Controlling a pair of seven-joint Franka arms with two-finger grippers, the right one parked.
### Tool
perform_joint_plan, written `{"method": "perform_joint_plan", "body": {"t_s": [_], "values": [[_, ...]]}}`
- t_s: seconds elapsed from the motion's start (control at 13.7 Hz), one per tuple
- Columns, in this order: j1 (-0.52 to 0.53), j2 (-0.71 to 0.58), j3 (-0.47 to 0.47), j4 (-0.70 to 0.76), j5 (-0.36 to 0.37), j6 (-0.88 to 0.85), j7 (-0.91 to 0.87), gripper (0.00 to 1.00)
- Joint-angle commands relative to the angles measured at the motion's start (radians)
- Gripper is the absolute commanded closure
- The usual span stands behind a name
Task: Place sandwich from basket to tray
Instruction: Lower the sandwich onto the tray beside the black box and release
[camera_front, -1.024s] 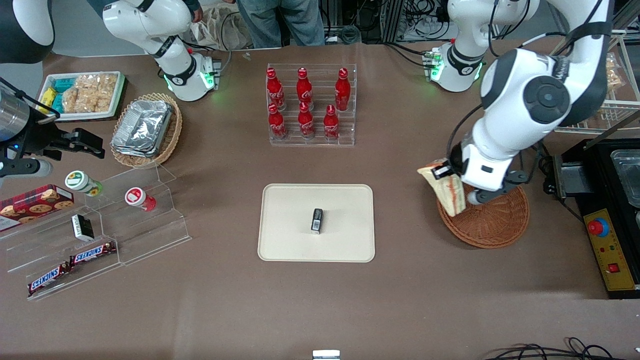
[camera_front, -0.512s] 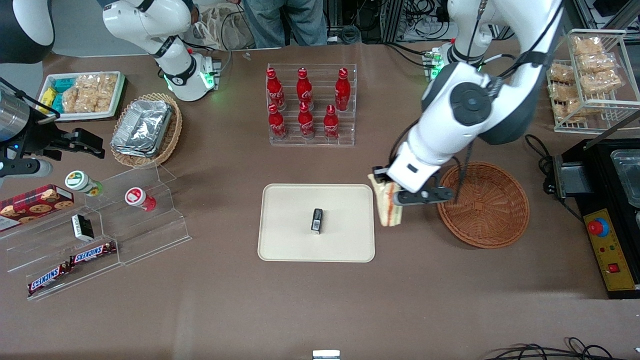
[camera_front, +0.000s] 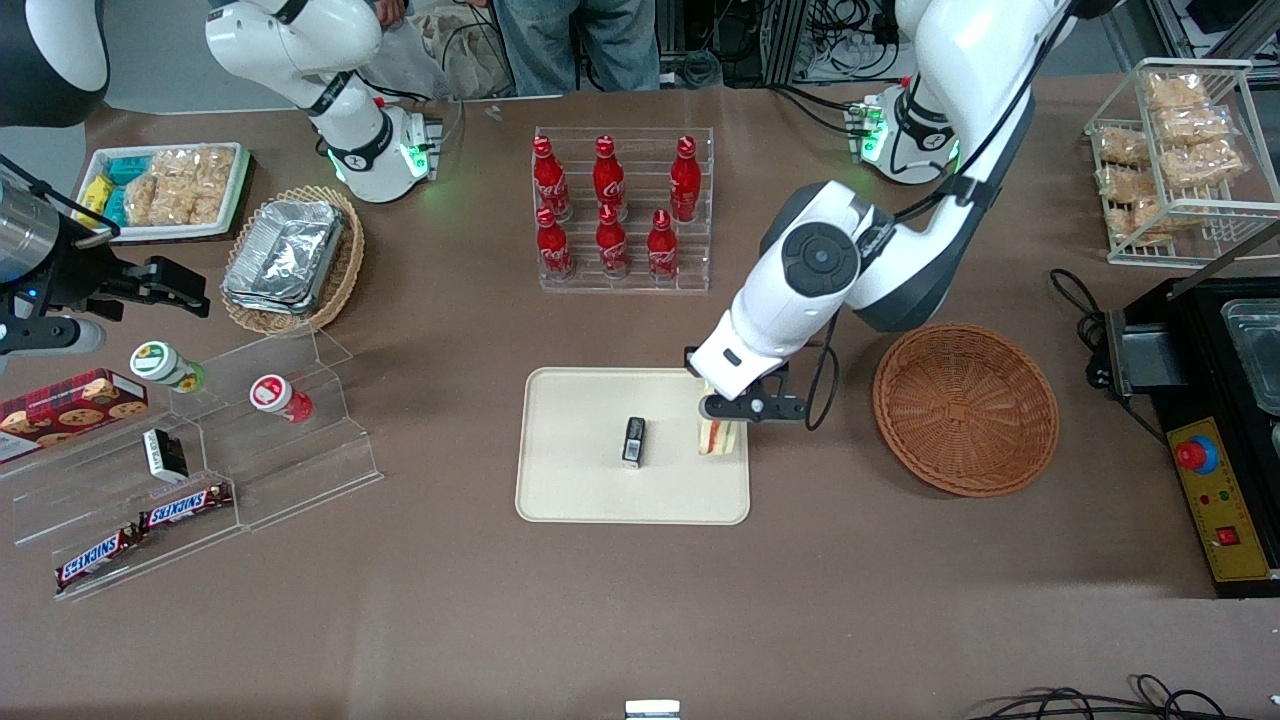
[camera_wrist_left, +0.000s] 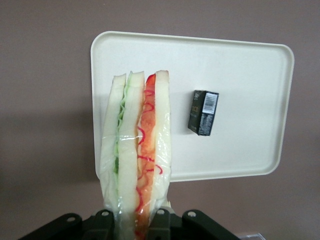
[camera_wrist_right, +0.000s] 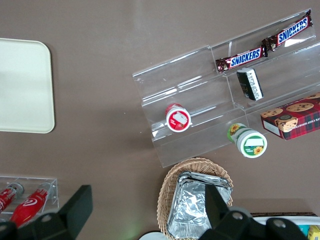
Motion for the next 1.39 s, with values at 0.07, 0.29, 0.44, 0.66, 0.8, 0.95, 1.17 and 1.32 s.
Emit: {"method": "perform_joint_plan", "body": {"t_s": [0.07, 0.29, 0.44, 0.66, 0.8, 0.95, 1.17, 1.32], "values": [[-0.007, 0.103, 0.007, 0.03, 0.073, 0.055, 0.009, 1.0], [-0.004, 0.153, 0.008, 0.033, 0.105, 0.078, 0.015, 1.0], [-0.004, 0.184, 0.008, 0.03, 0.13, 0.106, 0.015, 1.0], [-0.004, 0.203, 0.01, 0.03, 0.131, 0.113, 0.015, 0.99], [-0.005, 0.219, 0.01, 0.032, 0.133, 0.124, 0.015, 0.93], [-0.005, 0.23, 0.011, 0.03, 0.145, 0.139, 0.014, 0.84], [-0.005, 0.238, 0.013, 0.03, 0.147, 0.141, 0.014, 0.77], [-0.005, 0.238, 0.013, 0.032, 0.145, 0.141, 0.014, 0.48]]}}
